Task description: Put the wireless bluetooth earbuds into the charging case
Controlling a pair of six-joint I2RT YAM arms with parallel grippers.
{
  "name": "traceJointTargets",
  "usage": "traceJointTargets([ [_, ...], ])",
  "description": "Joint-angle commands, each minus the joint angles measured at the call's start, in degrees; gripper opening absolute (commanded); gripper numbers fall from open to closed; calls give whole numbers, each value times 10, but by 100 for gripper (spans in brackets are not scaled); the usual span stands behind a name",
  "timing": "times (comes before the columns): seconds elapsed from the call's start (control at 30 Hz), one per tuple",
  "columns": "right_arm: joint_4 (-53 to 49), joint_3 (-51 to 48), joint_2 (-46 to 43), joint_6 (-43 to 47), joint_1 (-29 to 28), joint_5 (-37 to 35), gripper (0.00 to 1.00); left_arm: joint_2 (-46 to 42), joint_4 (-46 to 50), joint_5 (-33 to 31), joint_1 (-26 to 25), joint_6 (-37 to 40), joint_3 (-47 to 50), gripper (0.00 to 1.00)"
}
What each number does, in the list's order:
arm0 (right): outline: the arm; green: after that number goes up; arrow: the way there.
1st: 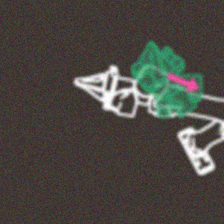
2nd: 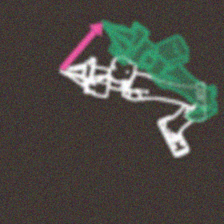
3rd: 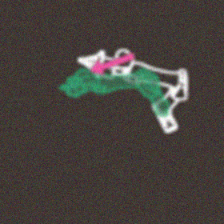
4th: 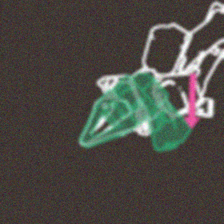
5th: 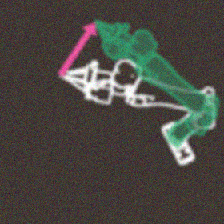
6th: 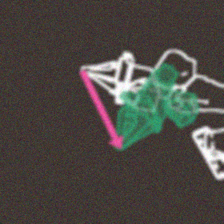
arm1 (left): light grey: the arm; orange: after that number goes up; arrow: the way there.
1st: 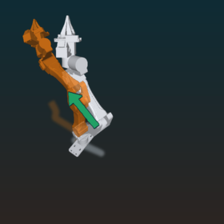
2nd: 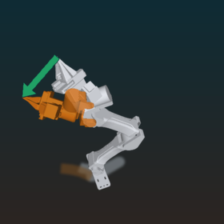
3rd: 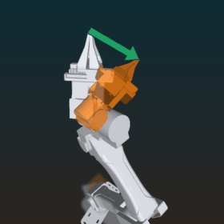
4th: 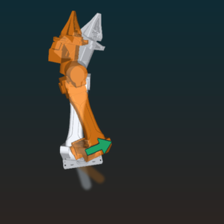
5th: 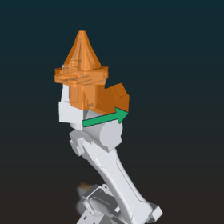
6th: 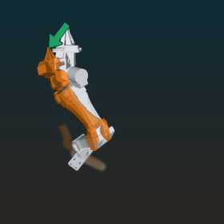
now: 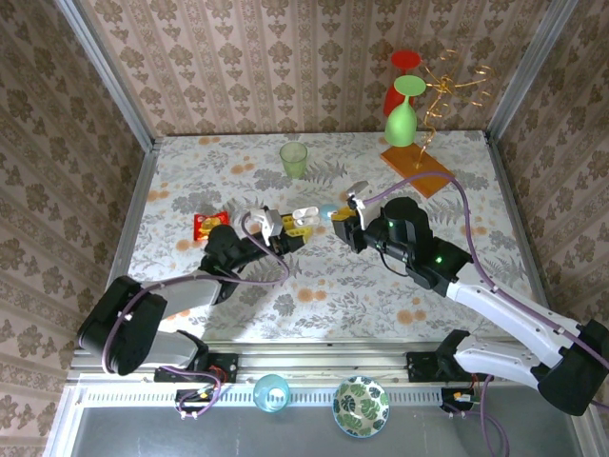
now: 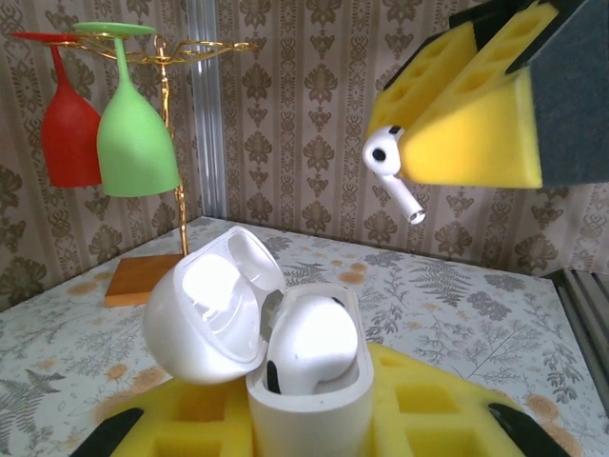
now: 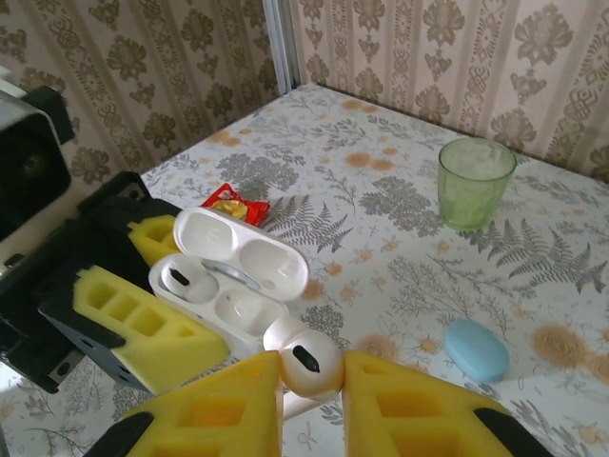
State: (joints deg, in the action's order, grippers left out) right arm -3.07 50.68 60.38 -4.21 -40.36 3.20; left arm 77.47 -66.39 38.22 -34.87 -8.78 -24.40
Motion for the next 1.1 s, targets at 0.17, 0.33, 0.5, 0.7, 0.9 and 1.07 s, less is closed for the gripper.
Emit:
traceJointTargets([
  [0.17,36,33,26,27,-11,2,20,6,-46,22,-11,-25,-23,8],
  [0.33,43,43,42,34,-11,0,20,7,-50,23,-15,-25,-25,8],
  [0.5,44,46,52,40,-13,2,20,10,-53,24,-17,-29,-28,8],
  [0.7,41,41,57,46,-14,-1,19,10,-61,23,-19,-34,-29,8],
  [0.9,29,37,56,58,-16,1,19,8,-60,21,-19,-34,-29,8],
  [1.07,9,35,48,79,-19,7,20,8,-60,19,-19,-39,-31,8],
])
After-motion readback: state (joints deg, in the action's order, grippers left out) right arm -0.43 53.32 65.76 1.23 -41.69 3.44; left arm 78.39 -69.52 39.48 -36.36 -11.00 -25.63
